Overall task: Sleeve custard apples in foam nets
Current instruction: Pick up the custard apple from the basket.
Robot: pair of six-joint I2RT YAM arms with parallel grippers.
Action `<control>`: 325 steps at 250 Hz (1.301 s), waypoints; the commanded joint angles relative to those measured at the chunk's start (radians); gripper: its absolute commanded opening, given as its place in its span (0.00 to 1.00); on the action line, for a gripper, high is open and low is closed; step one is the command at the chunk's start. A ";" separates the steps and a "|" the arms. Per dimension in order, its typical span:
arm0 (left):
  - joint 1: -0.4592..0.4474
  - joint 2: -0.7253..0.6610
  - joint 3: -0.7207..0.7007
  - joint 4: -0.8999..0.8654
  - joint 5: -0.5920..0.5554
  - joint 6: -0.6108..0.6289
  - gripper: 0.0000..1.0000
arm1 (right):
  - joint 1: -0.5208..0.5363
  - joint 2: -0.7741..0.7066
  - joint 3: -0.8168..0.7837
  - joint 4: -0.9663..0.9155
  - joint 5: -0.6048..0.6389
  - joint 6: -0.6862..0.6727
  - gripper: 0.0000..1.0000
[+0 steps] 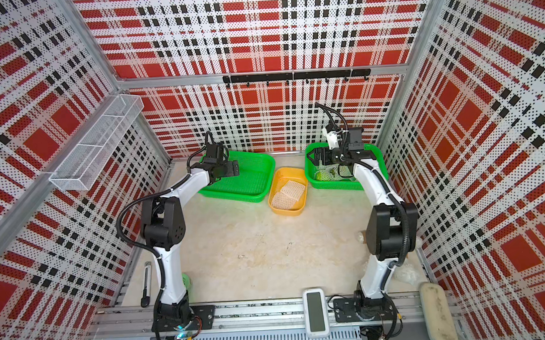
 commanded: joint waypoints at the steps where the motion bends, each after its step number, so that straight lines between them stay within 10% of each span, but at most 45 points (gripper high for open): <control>1: 0.017 0.115 0.164 -0.067 -0.004 0.023 0.94 | 0.062 -0.087 -0.054 -0.002 -0.022 -0.033 1.00; 150: 0.041 0.464 0.721 -0.336 0.016 -0.003 0.93 | 0.316 -0.307 -0.385 -0.008 0.166 0.079 1.00; 325: 0.084 0.533 0.842 -0.445 0.105 -0.011 0.79 | 0.332 -0.287 -0.410 0.085 0.121 0.191 1.00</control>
